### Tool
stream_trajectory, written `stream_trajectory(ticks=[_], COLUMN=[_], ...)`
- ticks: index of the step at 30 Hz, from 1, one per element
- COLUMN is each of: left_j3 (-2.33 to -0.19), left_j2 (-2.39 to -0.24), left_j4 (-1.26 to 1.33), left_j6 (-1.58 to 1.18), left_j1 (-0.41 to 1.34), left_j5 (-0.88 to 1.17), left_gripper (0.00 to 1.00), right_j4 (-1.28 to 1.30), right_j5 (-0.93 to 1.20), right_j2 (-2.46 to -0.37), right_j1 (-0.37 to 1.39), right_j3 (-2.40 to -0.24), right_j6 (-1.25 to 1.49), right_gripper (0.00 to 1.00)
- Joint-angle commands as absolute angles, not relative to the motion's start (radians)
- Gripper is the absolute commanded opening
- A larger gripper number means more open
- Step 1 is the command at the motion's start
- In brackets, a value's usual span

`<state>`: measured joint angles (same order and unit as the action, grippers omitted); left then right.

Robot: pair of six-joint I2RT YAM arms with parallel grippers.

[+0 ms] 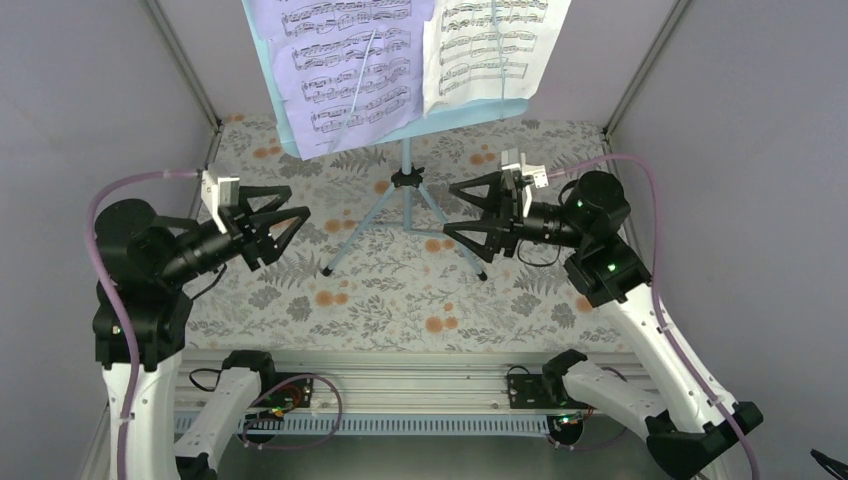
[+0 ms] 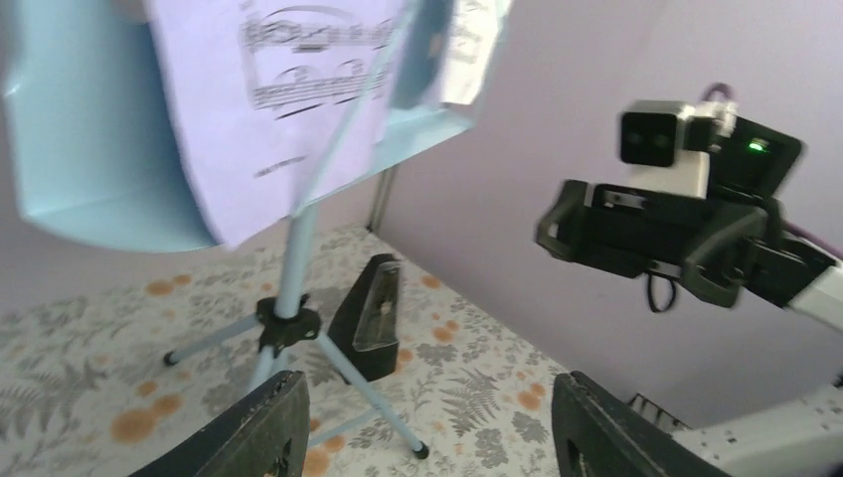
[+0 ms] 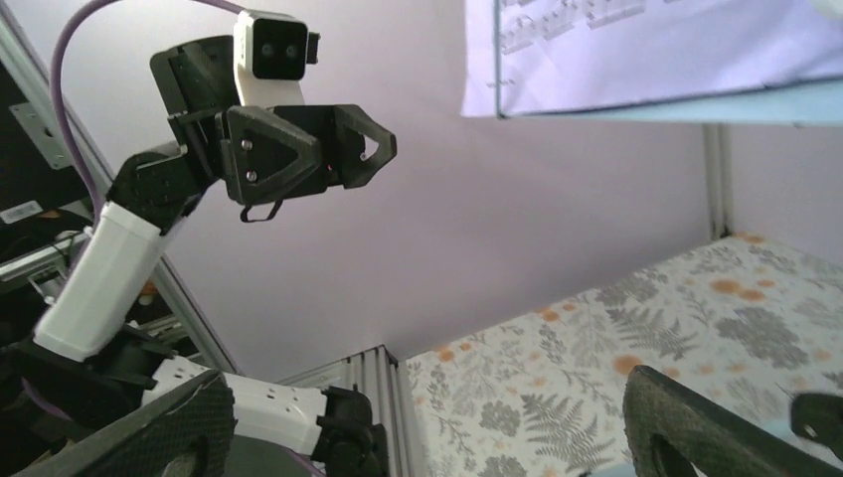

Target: Pack up the instrument practice props

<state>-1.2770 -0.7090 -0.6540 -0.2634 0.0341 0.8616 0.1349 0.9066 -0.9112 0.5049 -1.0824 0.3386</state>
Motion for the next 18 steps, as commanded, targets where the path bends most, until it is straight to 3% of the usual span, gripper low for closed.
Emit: stream_trajectory(ticks=[1, 6, 10, 18], left_j3=[-1.325, -1.423, -1.531, -1.558], left_j2=[-0.710, -0.725, -0.809, -0.904], left_j4=[-0.709, -0.680, -0.746, -0.646], left_j6=[-0.265, -0.341, -0.424, -0.519], left_j1=[0.035, 0.036, 0.035, 0.035], left_j5=[0.959, 0.901, 0.728, 0.750], left_gripper=[0.59, 0.59, 0.59, 0.52], right_j4=[0.106, 0.062, 0.038, 0.008], right_j5=[0.920, 0.881, 0.779, 0.681], right_j2=[-0.956, -1.004, -1.059, -1.160], right_j1=[0.549, 0.602, 0.639, 0.673], right_j3=[-1.153, -1.217, -1.278, -1.395], right_j6=[0.378, 0.405, 0.450, 0.515], right_gripper=[0.92, 0.91, 0.91, 0.88])
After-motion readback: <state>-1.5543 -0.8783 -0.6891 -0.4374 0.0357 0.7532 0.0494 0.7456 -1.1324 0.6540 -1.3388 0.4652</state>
